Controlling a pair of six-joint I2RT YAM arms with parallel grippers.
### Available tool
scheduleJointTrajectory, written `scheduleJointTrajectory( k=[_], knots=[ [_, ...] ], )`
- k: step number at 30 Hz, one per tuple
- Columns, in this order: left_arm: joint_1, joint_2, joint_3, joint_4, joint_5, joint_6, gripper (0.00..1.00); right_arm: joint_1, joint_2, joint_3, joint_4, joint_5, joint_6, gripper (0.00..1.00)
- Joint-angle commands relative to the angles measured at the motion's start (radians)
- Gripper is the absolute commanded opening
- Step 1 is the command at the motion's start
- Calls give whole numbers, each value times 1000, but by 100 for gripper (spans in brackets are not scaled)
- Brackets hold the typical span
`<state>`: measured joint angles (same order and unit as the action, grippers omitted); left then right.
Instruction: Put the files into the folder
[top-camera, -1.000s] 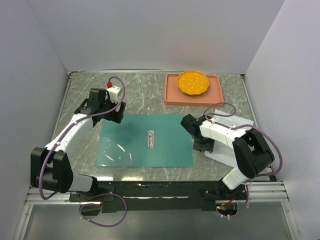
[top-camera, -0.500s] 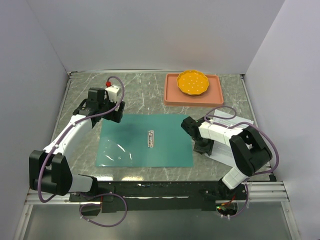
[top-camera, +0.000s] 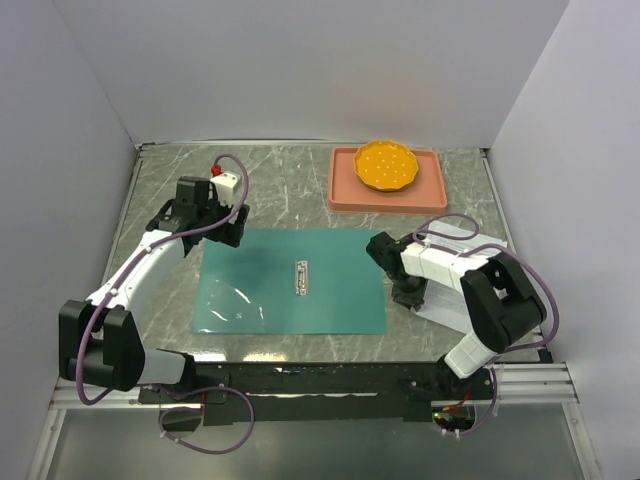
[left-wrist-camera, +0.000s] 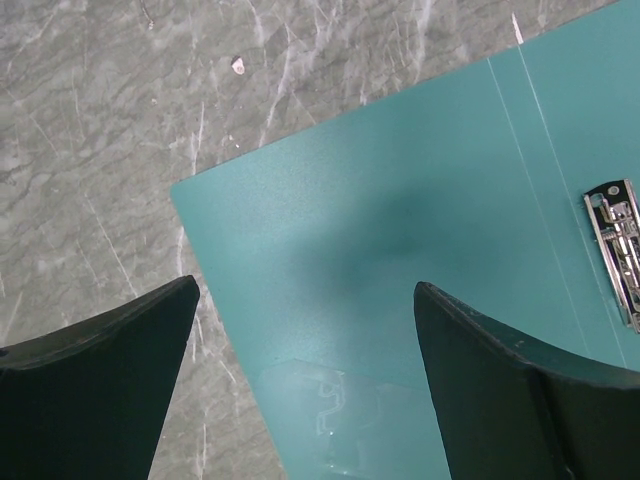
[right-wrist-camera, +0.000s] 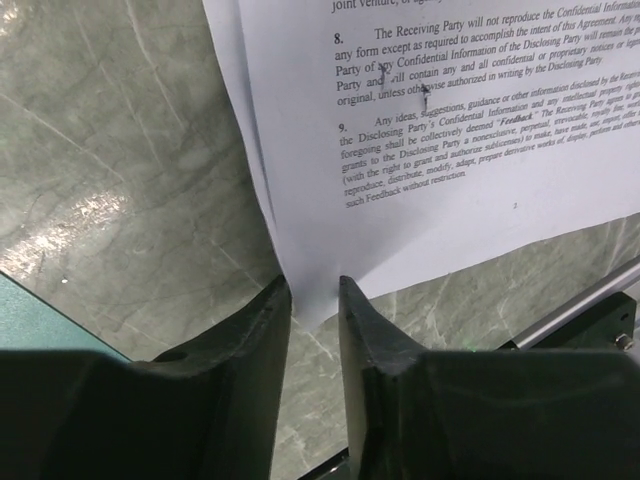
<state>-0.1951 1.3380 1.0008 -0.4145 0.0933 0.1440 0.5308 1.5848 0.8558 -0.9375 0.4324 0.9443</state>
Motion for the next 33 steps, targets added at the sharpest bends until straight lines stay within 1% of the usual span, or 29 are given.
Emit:
scheduleJointTrajectory(
  k=[1, 2, 4, 5, 7, 8, 12, 15, 16, 18, 19, 22, 23, 24, 26, 30, 33],
  knots=[
    [3, -26, -11, 32, -17, 14, 96, -12, -51, -5, 8, 29, 10, 27],
    [3, -26, -16, 34, -20, 14, 96, -11, -54, -3, 8, 28, 8, 22],
    [3, -26, -19, 37, -23, 14, 96, -14, -58, -1, 8, 26, 5, 17],
    [3, -26, -22, 39, -24, 14, 96, -14, -59, -1, 8, 26, 4, 12],
    [3, -31, -24, 42, -29, 14, 96, -14, -59, -3, 9, 22, 4, 6],
    [3, -30, -24, 42, -30, 14, 96, -14, -60, -4, 12, 20, 2, 0],
    [3, -30, -27, 43, -33, 19, 96, -11, -71, -21, 41, -3, -12, 0],
    [5, -31, -37, 51, -44, 25, 96, 18, -91, -29, 89, -41, -38, 0],
    [5, -28, -47, 55, -52, 25, 96, 73, -95, -24, 103, -52, -47, 0],
    [14, -23, -57, 68, -67, 29, 96, 142, -89, 6, 114, -50, -71, 0],
    [22, -16, -65, 71, -67, 31, 96, 203, -74, 21, 124, -57, -82, 0],
    [72, 9, -70, 72, -47, 29, 96, 290, -39, 77, 149, -93, -120, 0],
    [86, 16, -73, 74, -44, 29, 96, 341, -26, 94, 147, -96, -124, 0],
    [117, 26, -71, 74, -40, 34, 96, 362, -13, 132, 147, -107, -137, 0],
    [140, 46, -77, 72, -43, 40, 96, 420, 24, 190, 138, -106, -150, 0],
    [181, 59, -105, 97, -64, 71, 96, 472, 107, 275, 147, -129, -176, 0],
    [189, 62, -117, 100, -69, 78, 96, 483, 153, 336, 155, -152, -179, 0]
  ],
)
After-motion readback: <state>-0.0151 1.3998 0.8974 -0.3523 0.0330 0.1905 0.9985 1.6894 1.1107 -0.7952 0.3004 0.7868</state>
